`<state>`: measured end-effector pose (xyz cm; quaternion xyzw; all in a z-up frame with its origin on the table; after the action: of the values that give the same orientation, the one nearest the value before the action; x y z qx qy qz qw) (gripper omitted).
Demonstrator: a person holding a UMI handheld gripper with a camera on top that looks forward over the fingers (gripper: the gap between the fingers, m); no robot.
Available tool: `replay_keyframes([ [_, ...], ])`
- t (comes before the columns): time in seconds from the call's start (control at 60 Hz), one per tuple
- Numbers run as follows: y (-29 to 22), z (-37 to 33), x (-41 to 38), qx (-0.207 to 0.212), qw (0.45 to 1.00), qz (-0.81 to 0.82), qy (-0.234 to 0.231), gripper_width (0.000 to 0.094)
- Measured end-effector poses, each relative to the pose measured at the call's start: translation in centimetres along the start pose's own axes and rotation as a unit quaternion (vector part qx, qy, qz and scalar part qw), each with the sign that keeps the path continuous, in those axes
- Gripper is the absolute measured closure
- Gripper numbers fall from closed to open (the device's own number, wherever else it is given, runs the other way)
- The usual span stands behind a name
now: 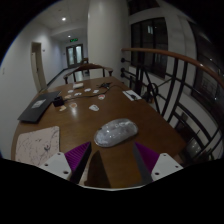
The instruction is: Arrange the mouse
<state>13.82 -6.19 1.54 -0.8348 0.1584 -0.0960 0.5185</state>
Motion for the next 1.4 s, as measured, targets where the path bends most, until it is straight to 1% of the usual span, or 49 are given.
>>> replay_keyframes([
  [0.1,-0.4,1.2,-1.2,-0.003,1.000,0.010,-0.020,0.0067],
  [0.117,-0.4,1.4,-1.1,-0.004,1.000,0.008,-0.017,0.0071],
  [0.133,-1.0,3.4,-1.4,-0.006,1.000,0.003,-0.013,0.0074],
  [0.183,-1.0,3.8,-1.1,-0.012,1.000,-0.010,-0.006,0.0078],
  [0.25,-1.2,4.5,-1.1,-0.018,1.000,-0.016,-0.007,0.0077],
  [0.283,-2.0,6.1,-1.6,-0.017,1.000,-0.013,-0.010,0.0074],
  [0.517,-3.3,9.5,-4.0,-0.024,0.997,-0.041,-0.054,0.0089],
  [0.567,-3.5,10.4,-4.9,-0.024,0.997,-0.047,-0.061,0.0127],
  [0.6,-3.5,10.5,-5.1,-0.025,0.997,-0.047,-0.064,0.0190],
  [0.617,-3.5,10.5,-5.2,-0.025,0.996,-0.048,-0.066,0.0203],
  [0.667,-3.7,10.9,-5.2,-0.023,0.996,-0.052,-0.069,0.0423],
  [0.683,-3.8,11.1,-5.4,-0.023,0.996,-0.057,-0.069,0.0427],
  [0.75,-3.8,11.2,-5.3,-0.027,0.996,-0.057,-0.064,0.0507],
  [0.767,-3.9,11.1,-5.2,-0.027,0.996,-0.060,-0.060,0.0511],
  [0.783,-4.0,11.0,-5.0,-0.028,0.996,-0.065,-0.054,0.0543],
  [0.833,-4.4,10.2,-4.4,-0.026,0.996,-0.084,-0.032,0.0565],
  [0.867,-5.1,9.2,-4.6,-0.015,0.995,-0.090,-0.030,0.0567],
  [0.95,-8.2,4.5,-7.1,0.029,0.996,-0.078,-0.040,0.0570],
  [1.017,-10.6,-0.2,-9.9,0.054,0.994,-0.080,-0.044,0.0568],
  [1.083,-11.3,-4.3,-13.8,0.072,0.993,-0.067,-0.071,0.0568],
  [1.15,-10.1,-8.0,-18.5,0.074,0.990,-0.052,-0.110,0.0571],
  [1.2,-8.3,-9.2,-21.1,0.066,0.988,-0.053,-0.127,0.0571],
  [1.3,-3.1,-9.5,-24.6,0.024,0.986,-0.084,-0.140,0.0570],
  [1.4,0.9,-8.0,-25.9,-0.009,0.985,-0.102,-0.139,0.0570],
])
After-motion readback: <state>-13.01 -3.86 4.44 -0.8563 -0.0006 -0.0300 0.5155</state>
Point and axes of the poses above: the point between the fingertips, and its own axes, seen from behind it with the camera up: x to the right, y down, z forward, the way the camera looks, the point moved 3 cm from there along -z, backward, against the way the camera looks, and after that the axes turned 12 degrees about x, right-handed, at the moved point
